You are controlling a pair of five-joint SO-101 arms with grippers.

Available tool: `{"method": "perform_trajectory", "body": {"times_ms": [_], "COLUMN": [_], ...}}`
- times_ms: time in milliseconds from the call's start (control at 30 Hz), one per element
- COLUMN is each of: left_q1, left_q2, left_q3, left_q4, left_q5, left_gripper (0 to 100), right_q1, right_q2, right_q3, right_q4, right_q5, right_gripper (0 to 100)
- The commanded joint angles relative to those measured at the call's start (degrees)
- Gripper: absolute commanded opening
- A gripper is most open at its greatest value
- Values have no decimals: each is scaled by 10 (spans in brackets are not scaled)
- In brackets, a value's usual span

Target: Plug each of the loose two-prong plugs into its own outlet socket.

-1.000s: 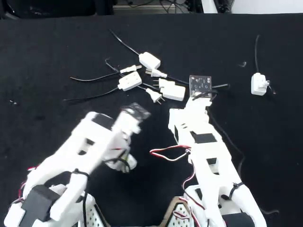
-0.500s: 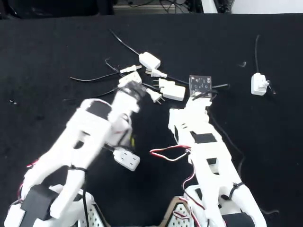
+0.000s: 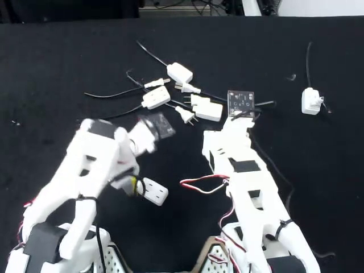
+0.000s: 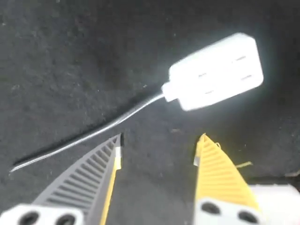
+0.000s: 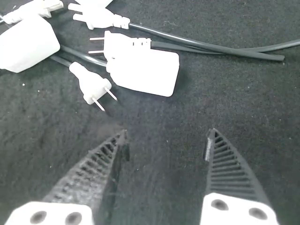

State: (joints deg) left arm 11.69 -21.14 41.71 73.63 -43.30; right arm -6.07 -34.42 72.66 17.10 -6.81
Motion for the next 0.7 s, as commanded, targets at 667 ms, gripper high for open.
{"method": "perform_trajectory", "body": {"times_ms": [667], "left_q1": [133], "left_q2": [-15], "left_q3": [100], "left_q4": [-315], "left_q5": [316], "left_gripper": [258], "right_q1": [42], "right_q2": [-20], "right_q3": [-20], "right_q4": [-10], "right_q5": [-10], "right_gripper": [254]}}
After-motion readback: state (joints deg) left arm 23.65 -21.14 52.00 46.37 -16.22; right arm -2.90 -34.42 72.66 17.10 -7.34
